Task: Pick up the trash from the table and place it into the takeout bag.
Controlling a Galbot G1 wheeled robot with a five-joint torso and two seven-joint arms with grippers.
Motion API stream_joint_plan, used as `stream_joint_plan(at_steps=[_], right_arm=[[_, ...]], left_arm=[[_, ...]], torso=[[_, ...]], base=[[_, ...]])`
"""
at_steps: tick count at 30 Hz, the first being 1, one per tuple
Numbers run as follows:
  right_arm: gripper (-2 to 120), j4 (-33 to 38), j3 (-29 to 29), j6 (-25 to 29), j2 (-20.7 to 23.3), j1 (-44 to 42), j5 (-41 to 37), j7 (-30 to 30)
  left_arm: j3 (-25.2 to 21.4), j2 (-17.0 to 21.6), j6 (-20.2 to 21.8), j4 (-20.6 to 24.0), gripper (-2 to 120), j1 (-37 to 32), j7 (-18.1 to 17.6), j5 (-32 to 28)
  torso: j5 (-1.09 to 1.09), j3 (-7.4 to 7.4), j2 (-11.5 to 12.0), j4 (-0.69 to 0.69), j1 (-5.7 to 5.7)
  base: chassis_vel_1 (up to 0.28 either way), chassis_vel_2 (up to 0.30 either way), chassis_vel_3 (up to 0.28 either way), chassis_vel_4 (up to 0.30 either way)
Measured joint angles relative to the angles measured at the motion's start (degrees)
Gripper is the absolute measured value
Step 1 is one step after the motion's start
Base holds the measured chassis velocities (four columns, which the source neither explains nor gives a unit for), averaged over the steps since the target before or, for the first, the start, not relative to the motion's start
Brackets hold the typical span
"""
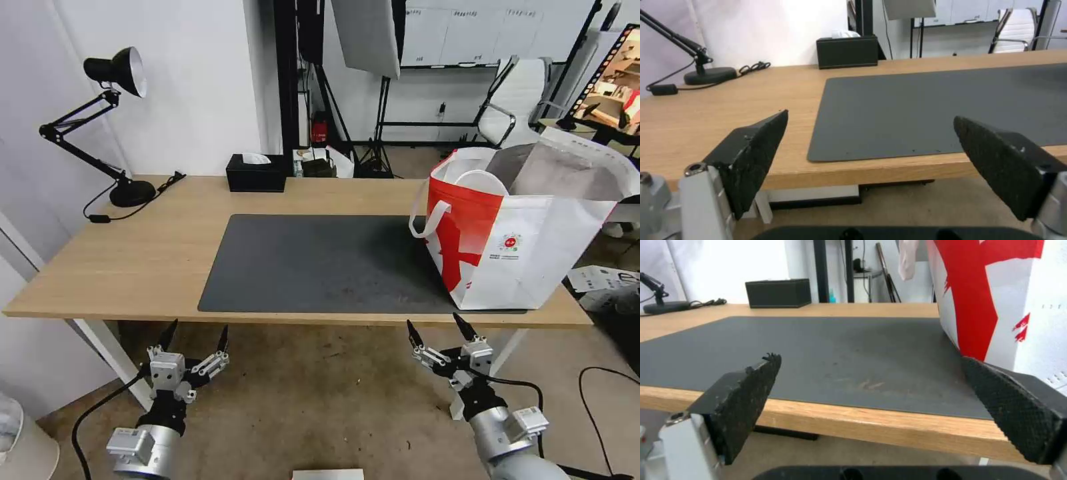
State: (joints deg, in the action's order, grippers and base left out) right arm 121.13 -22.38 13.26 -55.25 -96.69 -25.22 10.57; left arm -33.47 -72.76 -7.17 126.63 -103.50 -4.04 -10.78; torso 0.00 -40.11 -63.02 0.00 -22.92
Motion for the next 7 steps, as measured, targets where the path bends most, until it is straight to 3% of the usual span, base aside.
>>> stream_joint_plan(at_steps=[7], right_arm=[[100,0.0,0.0,0.0,0.0,0.0,0.0,0.0]], left_arm=[[0.0,0.0,0.0,0.0,100,0.0,0.0,0.0]], torso=[[0.0,0.0,0.0,0.0,0.0]], base=[[0.0,0.0,0.0,0.0]])
